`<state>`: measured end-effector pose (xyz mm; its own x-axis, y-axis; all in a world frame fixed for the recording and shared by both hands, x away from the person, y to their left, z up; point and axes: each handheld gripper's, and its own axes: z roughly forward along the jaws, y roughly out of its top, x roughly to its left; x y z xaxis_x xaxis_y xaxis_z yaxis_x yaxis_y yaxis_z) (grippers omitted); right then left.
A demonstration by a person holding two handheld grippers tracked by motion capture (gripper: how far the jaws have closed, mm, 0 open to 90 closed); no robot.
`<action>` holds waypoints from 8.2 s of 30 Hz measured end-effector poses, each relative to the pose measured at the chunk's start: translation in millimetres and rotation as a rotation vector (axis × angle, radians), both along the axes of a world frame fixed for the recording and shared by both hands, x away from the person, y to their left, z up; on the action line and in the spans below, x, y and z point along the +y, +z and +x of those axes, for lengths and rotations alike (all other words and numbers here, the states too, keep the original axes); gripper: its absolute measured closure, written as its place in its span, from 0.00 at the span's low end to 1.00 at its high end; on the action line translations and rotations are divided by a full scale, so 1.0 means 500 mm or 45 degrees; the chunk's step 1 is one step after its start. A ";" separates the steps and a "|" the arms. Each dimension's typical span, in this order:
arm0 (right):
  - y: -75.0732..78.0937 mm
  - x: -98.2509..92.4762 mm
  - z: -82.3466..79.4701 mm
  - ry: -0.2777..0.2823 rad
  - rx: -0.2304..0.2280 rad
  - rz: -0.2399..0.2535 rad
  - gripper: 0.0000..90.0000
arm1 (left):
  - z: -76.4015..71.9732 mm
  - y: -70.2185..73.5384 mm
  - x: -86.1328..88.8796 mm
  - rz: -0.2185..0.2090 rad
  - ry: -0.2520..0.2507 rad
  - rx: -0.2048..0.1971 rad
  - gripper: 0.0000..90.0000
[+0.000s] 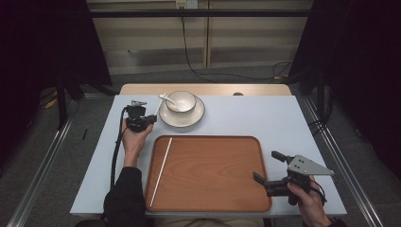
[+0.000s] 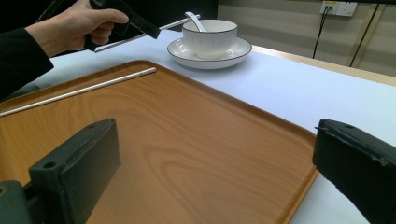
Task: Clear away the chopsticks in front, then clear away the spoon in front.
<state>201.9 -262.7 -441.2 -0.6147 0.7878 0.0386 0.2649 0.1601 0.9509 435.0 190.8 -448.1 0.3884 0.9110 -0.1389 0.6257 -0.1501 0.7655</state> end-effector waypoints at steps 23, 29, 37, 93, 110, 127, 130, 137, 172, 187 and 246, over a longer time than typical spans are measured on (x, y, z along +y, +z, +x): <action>0.001 0.001 -0.001 0.000 -0.002 0.000 0.00 | -0.092 -0.002 0.009 -0.004 0.033 -0.009 0.95; 0.001 0.001 -0.001 -0.002 -0.001 0.000 0.00 | -0.122 -0.009 0.011 -0.040 0.040 -0.009 0.95; 0.001 0.000 -0.001 0.002 -0.004 -0.003 0.00 | -0.164 -0.005 0.004 -0.093 0.054 -0.031 0.95; 0.001 0.001 -0.001 0.000 -0.009 -0.002 0.00 | -0.317 -0.030 -0.079 -0.037 -0.020 0.045 0.95; 0.001 0.002 -0.001 0.002 -0.007 -0.001 0.00 | -0.320 -0.054 -0.096 -0.025 -0.021 0.120 0.95; 0.001 0.002 -0.001 -0.001 -0.002 -0.002 0.00 | -0.323 -0.053 -0.100 0.006 -0.041 0.107 0.90; 0.001 0.002 -0.002 0.001 -0.003 -0.001 0.00 | -0.320 -0.052 -0.100 0.012 -0.049 0.086 0.86; 0.001 0.002 -0.001 0.004 0.003 -0.002 0.00 | -0.292 -0.034 -0.102 0.001 -0.118 0.023 0.89; 0.001 0.001 -0.002 0.004 0.000 -0.001 0.00 | -0.216 -0.048 -0.095 0.089 -0.109 0.138 1.00; 0.001 0.001 -0.001 0.002 -0.003 -0.001 0.00 | -0.219 -0.036 -0.090 0.032 -0.174 -0.025 0.91; 0.000 0.003 0.003 0.004 0.000 0.014 0.00 | 0.095 0.080 -0.028 -0.064 -0.119 -0.195 0.19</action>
<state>203.4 -261.0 -441.0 -0.6173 0.7853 0.0473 0.2645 0.1506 0.9525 482.8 176.8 -408.1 0.4913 0.8632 -0.1164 0.4866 -0.1612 0.8586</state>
